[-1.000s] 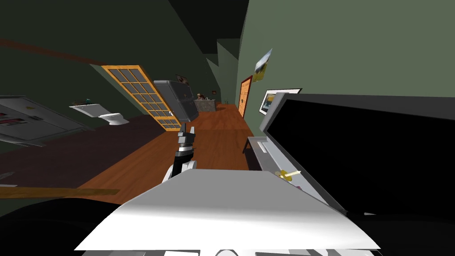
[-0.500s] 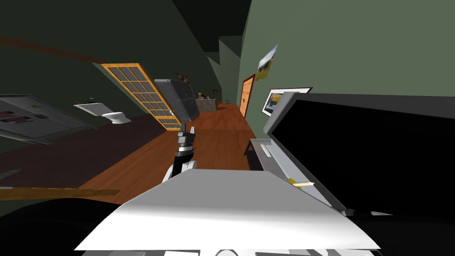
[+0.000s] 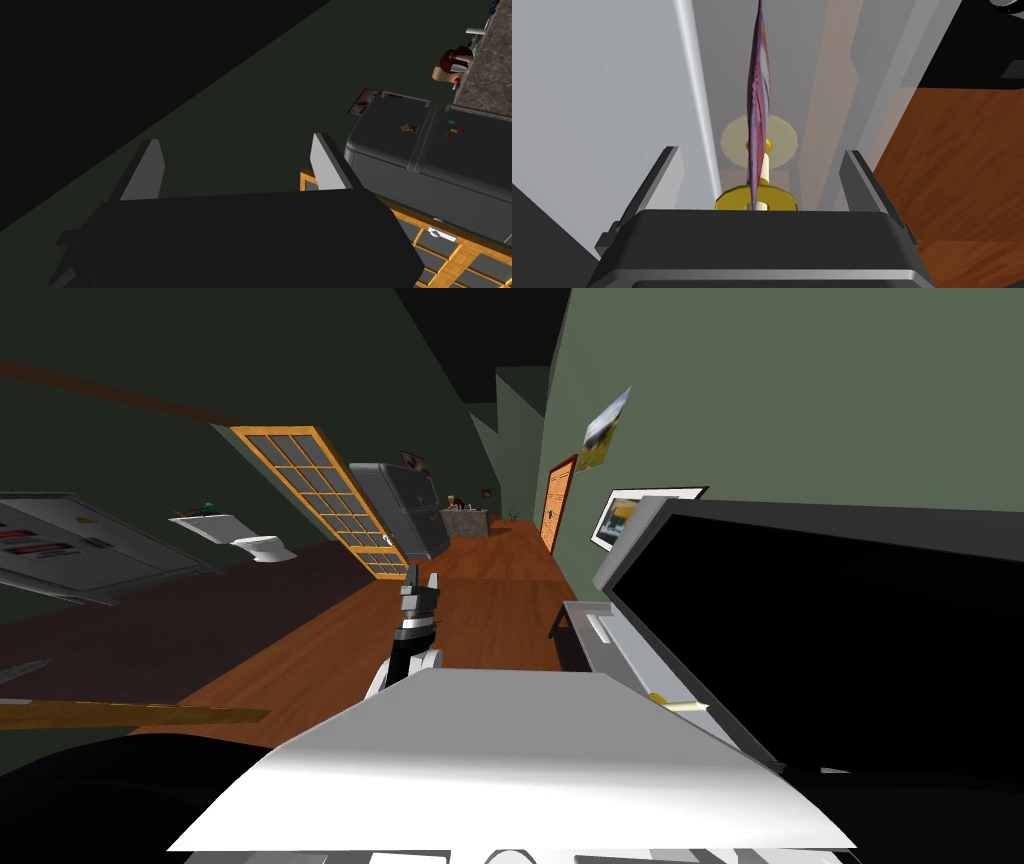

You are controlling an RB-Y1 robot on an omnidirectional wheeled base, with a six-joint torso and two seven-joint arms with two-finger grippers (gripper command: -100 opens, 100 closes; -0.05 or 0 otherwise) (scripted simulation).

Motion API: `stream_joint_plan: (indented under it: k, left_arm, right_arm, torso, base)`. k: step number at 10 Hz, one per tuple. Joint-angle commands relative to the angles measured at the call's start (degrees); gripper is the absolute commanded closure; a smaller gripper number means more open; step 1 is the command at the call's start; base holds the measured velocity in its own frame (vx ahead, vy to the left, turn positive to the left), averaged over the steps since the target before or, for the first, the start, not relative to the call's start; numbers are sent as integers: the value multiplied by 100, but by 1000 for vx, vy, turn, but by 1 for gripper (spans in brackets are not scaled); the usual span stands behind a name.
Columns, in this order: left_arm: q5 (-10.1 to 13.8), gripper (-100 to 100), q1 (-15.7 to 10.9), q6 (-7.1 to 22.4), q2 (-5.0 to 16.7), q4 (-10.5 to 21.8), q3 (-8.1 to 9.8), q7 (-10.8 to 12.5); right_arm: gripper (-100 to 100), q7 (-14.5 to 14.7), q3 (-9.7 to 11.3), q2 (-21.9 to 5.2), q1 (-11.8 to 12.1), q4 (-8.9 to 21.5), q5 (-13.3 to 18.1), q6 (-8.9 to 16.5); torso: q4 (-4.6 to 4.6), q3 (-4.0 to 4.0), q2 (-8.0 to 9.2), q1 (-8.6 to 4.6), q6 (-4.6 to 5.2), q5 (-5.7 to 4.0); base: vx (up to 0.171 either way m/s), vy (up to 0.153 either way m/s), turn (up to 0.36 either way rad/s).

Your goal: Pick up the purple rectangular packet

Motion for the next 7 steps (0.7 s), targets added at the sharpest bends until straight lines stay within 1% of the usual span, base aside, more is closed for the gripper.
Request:
stream_joint_plan:
  k: [1, 5, 6, 7]
  left_arm:
    - [0, 0, 0, 0, 0, 0, 0, 0]
    - [0, 0, 0, 0, 0, 0, 0, 0]
    - [0, 0, 0, 0, 0, 0, 0, 0]
    - [0, 0, 0, 0, 0, 0, 0, 0]
  right_arm:
    - [100, 0, 0, 0, 0, 0, 0, 0]
    - [100, 0, -1, -3, 0, 0, -1, 0]
    - [0, 0, -1, -3, 0, -1, -1, 0]
    - [100, -13, 4, -194, 29, -139, -53, -34]
  torso:
    - [0, 0, 0, 0, 0, 0]
    - [0, 0, 1, -2, 0, -3]
    - [0, 0, 1, -2, 0, -2]
    - [0, 0, 1, -2, 0, -2]
  base:
    - [0, 0, 0]
    - [0, 0, 0]
    - [0, 0, 0]
    - [-1, 25, -48]
